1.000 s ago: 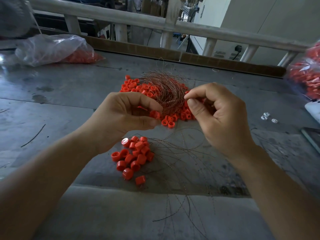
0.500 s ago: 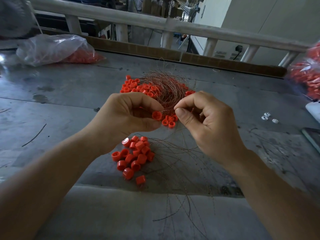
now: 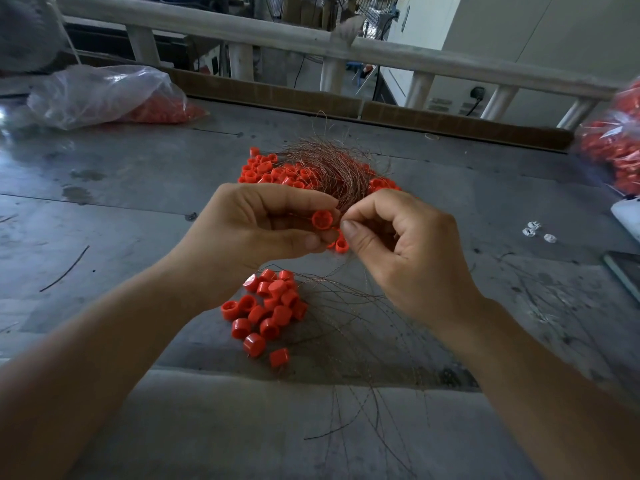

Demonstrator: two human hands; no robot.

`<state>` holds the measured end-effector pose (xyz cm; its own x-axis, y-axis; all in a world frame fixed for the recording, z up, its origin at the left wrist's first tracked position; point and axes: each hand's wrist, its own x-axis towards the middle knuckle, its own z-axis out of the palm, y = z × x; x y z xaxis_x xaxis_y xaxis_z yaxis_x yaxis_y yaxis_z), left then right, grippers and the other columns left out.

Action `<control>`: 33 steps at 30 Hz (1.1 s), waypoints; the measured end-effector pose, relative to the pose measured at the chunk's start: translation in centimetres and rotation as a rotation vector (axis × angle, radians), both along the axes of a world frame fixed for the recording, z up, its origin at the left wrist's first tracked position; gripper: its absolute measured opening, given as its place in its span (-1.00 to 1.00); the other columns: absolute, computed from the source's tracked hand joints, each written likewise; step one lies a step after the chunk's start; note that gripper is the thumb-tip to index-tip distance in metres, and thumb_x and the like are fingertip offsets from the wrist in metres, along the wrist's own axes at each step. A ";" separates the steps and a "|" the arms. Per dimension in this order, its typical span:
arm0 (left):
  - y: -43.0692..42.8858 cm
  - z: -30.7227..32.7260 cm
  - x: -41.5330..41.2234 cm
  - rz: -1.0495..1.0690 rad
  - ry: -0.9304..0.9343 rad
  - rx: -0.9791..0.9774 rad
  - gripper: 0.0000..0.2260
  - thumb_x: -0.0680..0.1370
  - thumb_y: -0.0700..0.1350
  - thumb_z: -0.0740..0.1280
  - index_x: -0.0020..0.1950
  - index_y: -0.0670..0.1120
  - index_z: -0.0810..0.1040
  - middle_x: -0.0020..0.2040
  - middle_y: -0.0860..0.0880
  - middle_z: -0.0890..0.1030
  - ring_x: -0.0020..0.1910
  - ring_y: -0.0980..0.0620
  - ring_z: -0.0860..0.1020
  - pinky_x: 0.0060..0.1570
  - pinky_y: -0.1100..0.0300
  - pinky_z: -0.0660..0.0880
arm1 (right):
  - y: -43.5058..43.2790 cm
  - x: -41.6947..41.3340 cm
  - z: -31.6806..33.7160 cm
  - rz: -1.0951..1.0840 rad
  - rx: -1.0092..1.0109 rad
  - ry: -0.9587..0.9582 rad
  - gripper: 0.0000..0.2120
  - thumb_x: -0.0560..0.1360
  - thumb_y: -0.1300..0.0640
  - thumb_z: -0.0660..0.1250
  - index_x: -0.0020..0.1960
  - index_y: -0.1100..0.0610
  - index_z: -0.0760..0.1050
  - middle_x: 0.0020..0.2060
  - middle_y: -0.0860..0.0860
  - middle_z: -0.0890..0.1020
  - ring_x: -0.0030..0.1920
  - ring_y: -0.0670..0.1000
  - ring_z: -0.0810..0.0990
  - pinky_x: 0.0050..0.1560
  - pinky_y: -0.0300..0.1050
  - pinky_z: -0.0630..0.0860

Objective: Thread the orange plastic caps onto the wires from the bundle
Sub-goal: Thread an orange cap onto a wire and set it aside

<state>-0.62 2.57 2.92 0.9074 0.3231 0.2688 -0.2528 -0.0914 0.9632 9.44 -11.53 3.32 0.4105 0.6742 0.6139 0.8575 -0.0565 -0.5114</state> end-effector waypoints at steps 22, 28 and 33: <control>0.0 -0.3 -0.1 -0.054 -0.019 -0.054 -0.71 0.29 -0.26 0.32 -0.04 -0.05 0.65 -0.08 -0.02 0.69 -0.04 0.03 0.65 -0.07 0.31 0.54 | 0.0 -0.4 0.0 -0.020 -0.004 0.058 -0.88 0.43 0.23 0.29 -0.26 0.20 0.53 -0.54 -0.07 0.44 -0.38 0.05 0.48 -0.52 -0.25 0.34; 0.0 -0.4 0.0 -0.069 -0.022 -0.066 -0.70 0.31 -0.26 0.29 -0.02 -0.04 0.63 -0.07 -0.02 0.69 -0.02 0.02 0.64 -0.06 0.30 0.54 | -0.2 -0.4 0.2 -0.031 -0.004 0.055 -0.89 0.44 0.25 0.31 -0.26 0.20 0.53 -0.54 -0.14 0.40 -0.42 -0.02 0.45 -0.51 -0.30 0.33; 0.0 -0.3 0.0 -0.072 -0.023 -0.061 -0.68 0.33 -0.26 0.28 0.02 -0.01 0.61 -0.06 -0.02 0.69 -0.02 0.02 0.64 -0.07 0.31 0.54 | -0.3 -0.4 0.2 -0.027 -0.011 0.064 -0.89 0.44 0.26 0.32 -0.26 0.20 0.53 -0.54 -0.16 0.39 -0.44 -0.08 0.43 -0.51 -0.34 0.32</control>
<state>-0.64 2.60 2.59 0.9229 0.2730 0.2714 -0.2783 -0.0139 0.9604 9.05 -11.79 3.53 0.4668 0.6692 0.5781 0.8210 -0.0849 -0.5646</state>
